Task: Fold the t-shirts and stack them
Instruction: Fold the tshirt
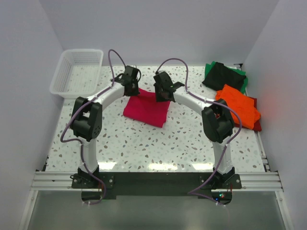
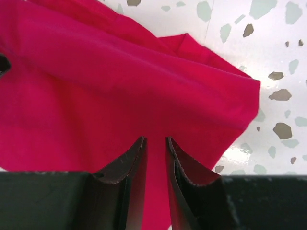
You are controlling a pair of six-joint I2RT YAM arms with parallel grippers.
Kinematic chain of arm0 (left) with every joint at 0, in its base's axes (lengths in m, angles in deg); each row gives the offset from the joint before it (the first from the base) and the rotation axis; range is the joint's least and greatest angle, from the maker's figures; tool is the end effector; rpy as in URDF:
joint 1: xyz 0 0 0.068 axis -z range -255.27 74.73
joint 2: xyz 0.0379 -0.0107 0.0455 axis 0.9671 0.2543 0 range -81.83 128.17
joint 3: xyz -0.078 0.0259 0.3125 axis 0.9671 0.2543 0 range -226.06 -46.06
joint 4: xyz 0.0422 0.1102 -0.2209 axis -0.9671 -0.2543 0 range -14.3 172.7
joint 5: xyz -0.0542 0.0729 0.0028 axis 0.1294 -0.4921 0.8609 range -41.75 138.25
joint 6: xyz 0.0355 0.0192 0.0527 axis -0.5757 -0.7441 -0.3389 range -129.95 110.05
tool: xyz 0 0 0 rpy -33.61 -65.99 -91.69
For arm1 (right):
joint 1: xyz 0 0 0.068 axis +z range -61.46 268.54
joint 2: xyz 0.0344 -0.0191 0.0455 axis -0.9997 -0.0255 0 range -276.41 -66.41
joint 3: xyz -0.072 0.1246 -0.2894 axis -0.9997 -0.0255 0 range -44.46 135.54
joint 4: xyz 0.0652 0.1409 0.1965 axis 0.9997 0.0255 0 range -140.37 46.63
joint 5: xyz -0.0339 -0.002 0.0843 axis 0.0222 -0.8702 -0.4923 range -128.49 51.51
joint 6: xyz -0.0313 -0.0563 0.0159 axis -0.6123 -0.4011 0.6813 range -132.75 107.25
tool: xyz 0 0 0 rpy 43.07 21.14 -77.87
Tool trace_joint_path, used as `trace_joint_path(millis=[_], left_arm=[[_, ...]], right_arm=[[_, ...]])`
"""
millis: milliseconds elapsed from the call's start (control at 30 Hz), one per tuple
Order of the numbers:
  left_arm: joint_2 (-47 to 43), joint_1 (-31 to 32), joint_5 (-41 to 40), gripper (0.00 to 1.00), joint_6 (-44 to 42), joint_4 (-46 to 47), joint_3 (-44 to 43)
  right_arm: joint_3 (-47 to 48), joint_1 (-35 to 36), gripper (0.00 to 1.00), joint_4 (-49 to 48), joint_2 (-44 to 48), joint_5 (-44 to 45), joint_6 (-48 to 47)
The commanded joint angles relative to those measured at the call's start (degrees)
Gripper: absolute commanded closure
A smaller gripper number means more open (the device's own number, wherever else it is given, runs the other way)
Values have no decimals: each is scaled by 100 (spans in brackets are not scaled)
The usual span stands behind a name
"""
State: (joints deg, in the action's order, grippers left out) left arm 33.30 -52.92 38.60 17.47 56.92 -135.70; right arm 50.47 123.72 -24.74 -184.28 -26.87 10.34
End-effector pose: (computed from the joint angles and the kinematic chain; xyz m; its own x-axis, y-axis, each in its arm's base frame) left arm 0.4372 -0.1702 0.2550 -0.7684 -0.1749 -0.6156 -0.0855 0.9814 -0.1720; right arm 0.4057 0.2729 0.2631 -0.7422 -0.0533 -0.6680 -0.1787 0.9765 0.1206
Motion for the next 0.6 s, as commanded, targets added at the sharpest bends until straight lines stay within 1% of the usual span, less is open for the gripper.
trace_joint_path(millis=[0,167,367,433,567], left_arm=[[106,-20,95,97,-88,38,-404],[281,-29,69,97,-114,56,-483],[782,-29,156,97,-140,20,-905],[967,-29,51,97,-105,-14,-1072],[1108,-38,-72,96,-96,204,-1222]], right_arm=[[201,-2,75,-146,-79,-133,64],[183,-11,76,-207,-193,-11,46],[420,-99,77,-146,-413,104,11],[543,-143,77,-102,-518,122,11],[666,-231,78,-84,-641,156,29]])
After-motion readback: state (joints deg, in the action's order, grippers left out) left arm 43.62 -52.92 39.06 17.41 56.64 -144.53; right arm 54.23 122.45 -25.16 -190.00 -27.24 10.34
